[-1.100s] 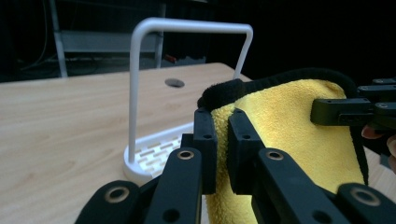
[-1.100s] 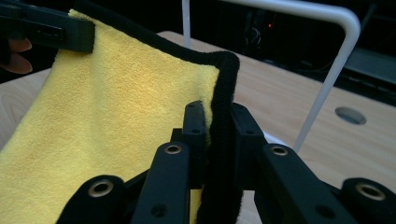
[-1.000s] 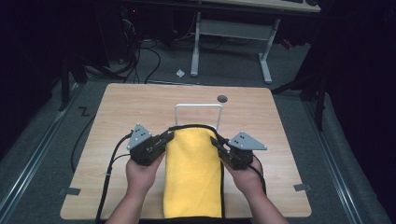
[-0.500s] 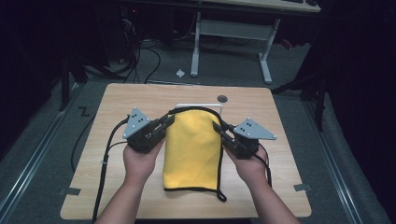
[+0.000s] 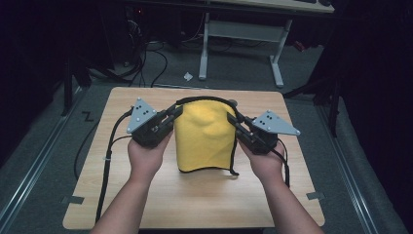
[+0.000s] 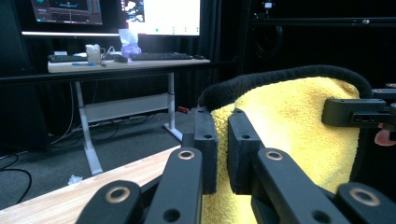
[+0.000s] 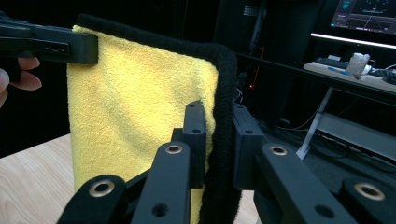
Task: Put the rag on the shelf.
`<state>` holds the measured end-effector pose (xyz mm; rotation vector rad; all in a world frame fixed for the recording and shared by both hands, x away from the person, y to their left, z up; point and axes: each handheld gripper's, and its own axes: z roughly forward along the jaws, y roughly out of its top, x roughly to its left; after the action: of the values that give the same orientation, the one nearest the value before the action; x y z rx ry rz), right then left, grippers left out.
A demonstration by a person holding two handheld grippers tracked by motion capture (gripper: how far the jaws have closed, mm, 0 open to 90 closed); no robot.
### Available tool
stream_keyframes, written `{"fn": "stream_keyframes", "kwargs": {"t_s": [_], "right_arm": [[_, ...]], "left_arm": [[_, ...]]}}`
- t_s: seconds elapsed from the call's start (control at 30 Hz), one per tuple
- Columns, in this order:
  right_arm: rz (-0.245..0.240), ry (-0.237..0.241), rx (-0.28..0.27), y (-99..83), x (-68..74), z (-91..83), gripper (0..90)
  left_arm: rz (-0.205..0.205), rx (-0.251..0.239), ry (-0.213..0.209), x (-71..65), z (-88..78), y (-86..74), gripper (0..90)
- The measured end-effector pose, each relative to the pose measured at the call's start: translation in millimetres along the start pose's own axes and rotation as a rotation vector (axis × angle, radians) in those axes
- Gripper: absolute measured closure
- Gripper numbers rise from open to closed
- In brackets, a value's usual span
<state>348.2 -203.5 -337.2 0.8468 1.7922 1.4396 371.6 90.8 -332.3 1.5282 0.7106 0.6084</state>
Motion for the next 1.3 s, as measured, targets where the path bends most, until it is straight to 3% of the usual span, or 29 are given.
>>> {"fn": "stream_keyframes", "kwargs": {"t_s": [0.4,0.5,0.6,0.93,1.3], "right_arm": [[-0.001,-0.019,-0.007,6.4,-10.4,3.2,79.8],[0.003,-0.03,-0.013,8.8,-16.4,5.2,79.8],[0.029,-0.021,-0.012,10.4,-22.7,9.4,79.9],[0.048,-0.028,0.013,15.6,-41.3,38.1,79.9],[0.068,-0.029,0.042,13.2,-68.2,73.0,79.9]], "left_arm": [[0.07,-0.002,0.012,0.4,9.8,15.3,84.4],[0.053,0.003,-0.008,5.2,15.0,18.7,84.5],[0.071,0.021,0.009,9.6,21.9,20.6,84.4],[0.071,0.051,0.067,29.6,51.7,22.9,84.1],[0.08,0.089,0.098,51.0,87.8,16.6,83.8]]}}
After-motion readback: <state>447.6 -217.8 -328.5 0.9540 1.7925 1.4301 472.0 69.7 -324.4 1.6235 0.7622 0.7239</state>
